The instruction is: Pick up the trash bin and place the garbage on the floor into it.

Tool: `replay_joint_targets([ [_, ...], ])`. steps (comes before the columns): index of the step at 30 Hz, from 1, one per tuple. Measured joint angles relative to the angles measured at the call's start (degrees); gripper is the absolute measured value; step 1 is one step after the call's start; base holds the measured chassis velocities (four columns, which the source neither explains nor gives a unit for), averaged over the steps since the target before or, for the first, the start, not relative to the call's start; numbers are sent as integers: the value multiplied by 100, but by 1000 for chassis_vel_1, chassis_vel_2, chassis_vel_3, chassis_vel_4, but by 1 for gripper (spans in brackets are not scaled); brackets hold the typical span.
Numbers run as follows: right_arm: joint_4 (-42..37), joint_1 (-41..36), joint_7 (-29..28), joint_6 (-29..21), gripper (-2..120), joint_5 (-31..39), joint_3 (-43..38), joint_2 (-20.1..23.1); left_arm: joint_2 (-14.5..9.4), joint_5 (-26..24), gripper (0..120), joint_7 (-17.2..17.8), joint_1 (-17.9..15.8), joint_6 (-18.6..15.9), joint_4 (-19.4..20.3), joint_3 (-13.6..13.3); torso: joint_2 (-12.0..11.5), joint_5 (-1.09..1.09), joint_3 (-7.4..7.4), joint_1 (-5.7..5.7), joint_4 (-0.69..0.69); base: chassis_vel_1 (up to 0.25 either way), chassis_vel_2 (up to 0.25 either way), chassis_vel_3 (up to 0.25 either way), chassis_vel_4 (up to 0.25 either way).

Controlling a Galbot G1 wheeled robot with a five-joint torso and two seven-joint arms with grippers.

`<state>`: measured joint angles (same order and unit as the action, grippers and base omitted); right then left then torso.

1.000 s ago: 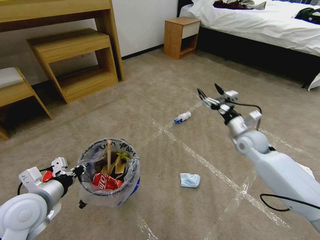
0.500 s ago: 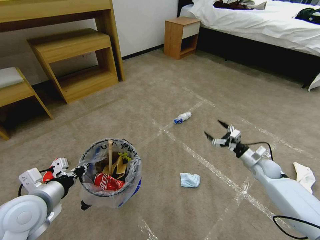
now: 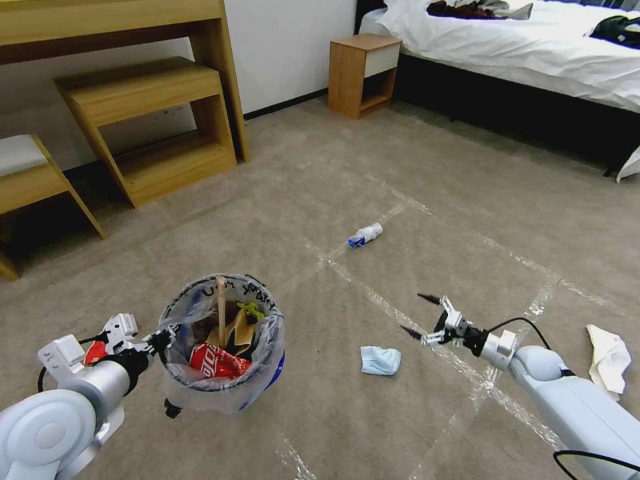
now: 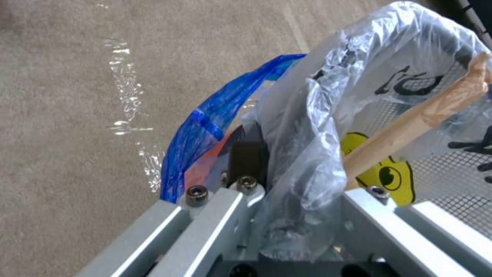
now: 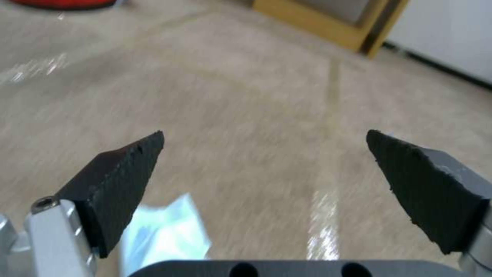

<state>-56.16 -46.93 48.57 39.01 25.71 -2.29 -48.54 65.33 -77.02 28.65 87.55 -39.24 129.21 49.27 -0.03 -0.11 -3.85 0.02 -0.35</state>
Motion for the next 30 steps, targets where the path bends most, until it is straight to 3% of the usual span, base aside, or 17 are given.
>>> replay_joint_targets([
  [19,683,57,661,230,100,-766,266,-172,39,94,0,16,9,0,-45,-53,0,0,0,0,0,0,0,0,0],
  [30,1240,230,680,249,100,-488,238,-363,45,134,0,16,-2,0,-94,-99,0,0,-1,0,0,0,0,0,0],
])
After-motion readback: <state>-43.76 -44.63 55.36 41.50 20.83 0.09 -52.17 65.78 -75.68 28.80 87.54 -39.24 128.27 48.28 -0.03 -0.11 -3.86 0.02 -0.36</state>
